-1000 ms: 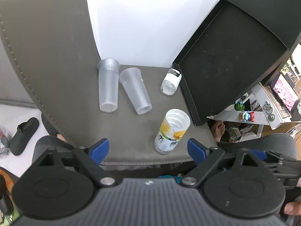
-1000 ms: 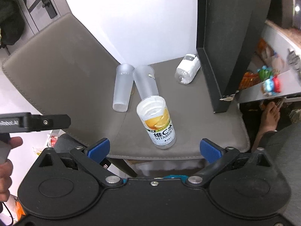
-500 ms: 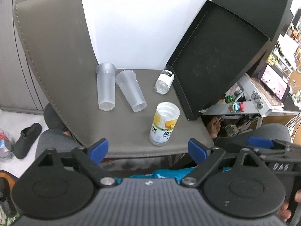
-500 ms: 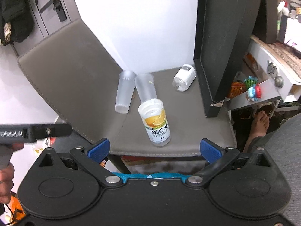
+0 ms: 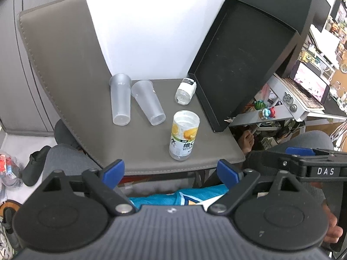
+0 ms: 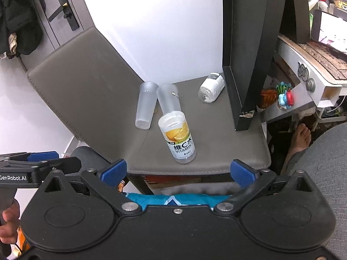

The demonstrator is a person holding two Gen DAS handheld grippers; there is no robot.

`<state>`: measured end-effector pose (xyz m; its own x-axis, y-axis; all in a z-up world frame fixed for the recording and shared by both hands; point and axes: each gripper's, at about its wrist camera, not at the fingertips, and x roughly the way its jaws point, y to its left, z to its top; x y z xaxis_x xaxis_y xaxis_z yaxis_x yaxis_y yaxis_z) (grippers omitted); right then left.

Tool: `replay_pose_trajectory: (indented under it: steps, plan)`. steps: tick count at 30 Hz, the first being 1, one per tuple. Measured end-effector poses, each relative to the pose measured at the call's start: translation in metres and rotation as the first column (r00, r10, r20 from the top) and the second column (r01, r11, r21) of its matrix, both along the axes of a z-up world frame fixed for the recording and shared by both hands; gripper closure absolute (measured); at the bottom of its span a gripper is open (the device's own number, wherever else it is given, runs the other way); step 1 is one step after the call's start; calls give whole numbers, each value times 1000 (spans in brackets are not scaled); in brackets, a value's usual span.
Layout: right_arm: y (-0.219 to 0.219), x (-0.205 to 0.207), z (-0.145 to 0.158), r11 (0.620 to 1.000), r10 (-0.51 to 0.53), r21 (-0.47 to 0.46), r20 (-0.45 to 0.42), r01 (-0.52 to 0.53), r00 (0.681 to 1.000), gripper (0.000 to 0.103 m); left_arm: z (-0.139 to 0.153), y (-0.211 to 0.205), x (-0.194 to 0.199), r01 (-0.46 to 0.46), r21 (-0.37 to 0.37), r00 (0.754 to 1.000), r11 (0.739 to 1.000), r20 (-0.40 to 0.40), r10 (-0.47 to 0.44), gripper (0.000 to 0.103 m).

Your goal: Flip cup upright

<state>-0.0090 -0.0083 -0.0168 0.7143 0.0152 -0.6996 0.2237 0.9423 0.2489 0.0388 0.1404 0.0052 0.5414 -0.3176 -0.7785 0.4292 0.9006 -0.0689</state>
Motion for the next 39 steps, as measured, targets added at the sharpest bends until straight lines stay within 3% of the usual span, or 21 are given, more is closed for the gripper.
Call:
replay_pose_trajectory:
  steps: [39]
  plan:
    - [5,-9,6,997,31,-63,-14,-32,999,0,-3,9,-4,-17,-13,1000,1000,23,17,11]
